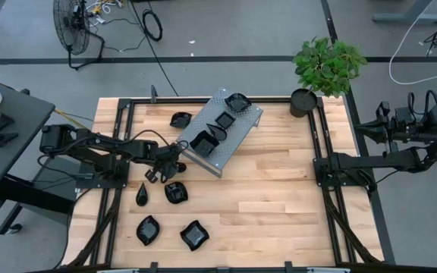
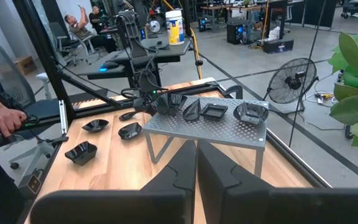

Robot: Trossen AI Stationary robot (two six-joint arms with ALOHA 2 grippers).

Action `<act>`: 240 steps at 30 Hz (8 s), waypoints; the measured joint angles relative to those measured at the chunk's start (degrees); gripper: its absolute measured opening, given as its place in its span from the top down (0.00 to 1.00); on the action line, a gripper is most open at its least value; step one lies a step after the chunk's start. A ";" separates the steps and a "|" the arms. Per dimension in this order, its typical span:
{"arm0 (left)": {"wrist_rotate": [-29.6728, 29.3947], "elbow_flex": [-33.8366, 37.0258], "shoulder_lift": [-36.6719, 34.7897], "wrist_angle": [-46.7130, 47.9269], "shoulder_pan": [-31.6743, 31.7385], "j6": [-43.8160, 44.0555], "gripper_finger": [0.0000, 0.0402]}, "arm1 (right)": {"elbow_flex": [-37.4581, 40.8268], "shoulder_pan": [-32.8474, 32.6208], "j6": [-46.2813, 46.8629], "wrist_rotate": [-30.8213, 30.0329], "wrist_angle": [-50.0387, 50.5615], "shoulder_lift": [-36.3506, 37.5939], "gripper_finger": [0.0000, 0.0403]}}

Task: Pick & Place Mini shaped plates
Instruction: Stack the black drop shape plate on top of the black drop shape plate on the shelf, then stack the black leaf shape plate on top of the black leaf shape plate on the shelf

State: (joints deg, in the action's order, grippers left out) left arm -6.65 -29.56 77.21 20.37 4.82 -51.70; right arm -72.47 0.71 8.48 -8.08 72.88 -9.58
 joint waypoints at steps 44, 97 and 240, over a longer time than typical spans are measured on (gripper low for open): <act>-9.22 -34.68 -9.92 27.33 5.39 -6.88 1.00 | -0.02 0.00 -0.01 0.00 -0.02 -0.02 0.95; 3.92 -37.99 8.81 0.42 13.03 -25.92 0.78 | 0.00 0.00 0.01 0.00 0.00 -0.02 0.95; 13.31 -24.50 20.90 5.24 47.15 46.50 1.00 | -0.01 0.00 0.00 -0.01 0.00 0.00 0.95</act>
State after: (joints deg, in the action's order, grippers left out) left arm 6.67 -54.06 98.10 25.61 51.96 -5.20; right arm -72.48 0.71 8.48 -8.09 72.88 -9.58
